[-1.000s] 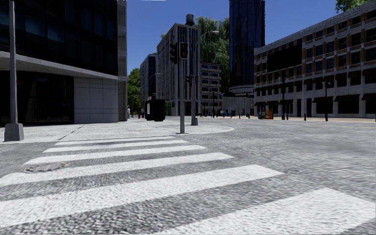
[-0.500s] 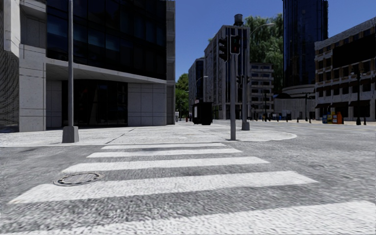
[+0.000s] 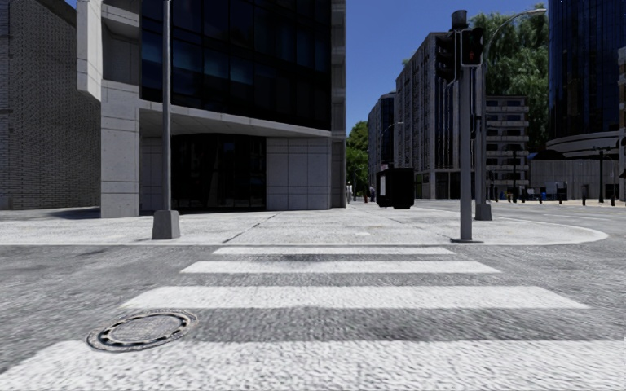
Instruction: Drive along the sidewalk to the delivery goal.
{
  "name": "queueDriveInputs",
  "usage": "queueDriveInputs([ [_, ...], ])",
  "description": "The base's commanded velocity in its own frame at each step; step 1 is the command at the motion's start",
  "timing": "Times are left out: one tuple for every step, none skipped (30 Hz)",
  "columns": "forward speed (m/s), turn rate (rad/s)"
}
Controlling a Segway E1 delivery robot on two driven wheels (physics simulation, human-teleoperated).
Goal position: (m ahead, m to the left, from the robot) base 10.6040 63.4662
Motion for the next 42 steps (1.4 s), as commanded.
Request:
queueDriveInputs([
  [1.59, 0.0],
  [1.59, 0.0],
  [1.59, 0.0],
  [2.0, 0.0],
  [2.0, 0.0],
  [2.0, 0.0],
  [2.0, 0.0],
  [2.0, 0.0],
  [2.0, 0.0],
  [2.0, 0.0],
  [2.0, 0.0],
  [2.0, 0.0],
  [2.0, 0.0],
  [2.0, 0.0],
  [2.0, 0.0],
  [2.0, 0.0],
  [2.0, 0.0],
  [2.0, 0.0],
  [2.0, 0.0],
  [2.0, 0.0],
  [2.0, 0.0],
  [2.0, 0.0],
  [2.0, 0.0],
  [2.0, 0.0],
  [2.0, 0.0],
  [2.0, 0.0],
  [2.0, 0.0],
  [2.0, 0.0],
  [2.0, 0.0],
  [2.0, 0.0],
  [2.0, 0.0],
  [2.0, 0.0],
  [2.0, 0.0],
  [2.0, 0.0],
  [2.0, 0.0],
  [2.0, 0.0],
  [2.0, 0.0],
  [2.0, 0.0],
  [2.0, 0.0],
  [2.0, 0.0],
  [2.0, 0.0],
  [2.0, 0.0],
])
